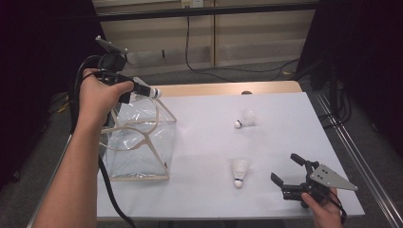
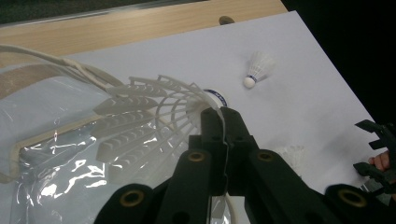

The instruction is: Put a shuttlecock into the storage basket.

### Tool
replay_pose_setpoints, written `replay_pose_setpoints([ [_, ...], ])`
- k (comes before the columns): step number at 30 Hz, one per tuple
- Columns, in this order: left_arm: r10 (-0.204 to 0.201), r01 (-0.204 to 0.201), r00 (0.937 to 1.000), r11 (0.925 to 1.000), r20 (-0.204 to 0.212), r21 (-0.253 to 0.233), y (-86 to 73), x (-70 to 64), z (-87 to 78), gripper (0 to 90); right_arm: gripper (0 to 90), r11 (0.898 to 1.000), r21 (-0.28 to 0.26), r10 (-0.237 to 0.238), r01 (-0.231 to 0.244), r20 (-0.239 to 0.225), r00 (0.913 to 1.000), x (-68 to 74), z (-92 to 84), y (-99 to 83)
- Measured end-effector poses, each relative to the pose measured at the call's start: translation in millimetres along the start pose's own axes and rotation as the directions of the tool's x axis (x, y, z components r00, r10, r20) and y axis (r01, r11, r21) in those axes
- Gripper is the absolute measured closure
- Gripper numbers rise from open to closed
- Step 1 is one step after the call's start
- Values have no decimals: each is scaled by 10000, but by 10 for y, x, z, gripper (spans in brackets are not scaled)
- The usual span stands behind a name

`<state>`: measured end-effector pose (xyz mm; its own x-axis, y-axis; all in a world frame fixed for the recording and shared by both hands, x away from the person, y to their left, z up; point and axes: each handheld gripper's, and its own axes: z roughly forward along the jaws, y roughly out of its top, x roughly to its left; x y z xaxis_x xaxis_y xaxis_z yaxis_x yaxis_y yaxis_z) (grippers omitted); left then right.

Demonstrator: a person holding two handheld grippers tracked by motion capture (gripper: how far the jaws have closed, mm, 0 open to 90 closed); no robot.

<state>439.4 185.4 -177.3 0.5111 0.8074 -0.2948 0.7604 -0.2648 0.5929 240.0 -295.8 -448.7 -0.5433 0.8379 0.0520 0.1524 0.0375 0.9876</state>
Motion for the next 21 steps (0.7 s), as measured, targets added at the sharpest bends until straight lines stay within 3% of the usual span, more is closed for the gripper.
replay_pose_setpoints([
  [21,-284,286,9986,9996,-453,35,-6,142,-38,899,19,10000,26,-3,3,9,10000,3,-1,-1],
])
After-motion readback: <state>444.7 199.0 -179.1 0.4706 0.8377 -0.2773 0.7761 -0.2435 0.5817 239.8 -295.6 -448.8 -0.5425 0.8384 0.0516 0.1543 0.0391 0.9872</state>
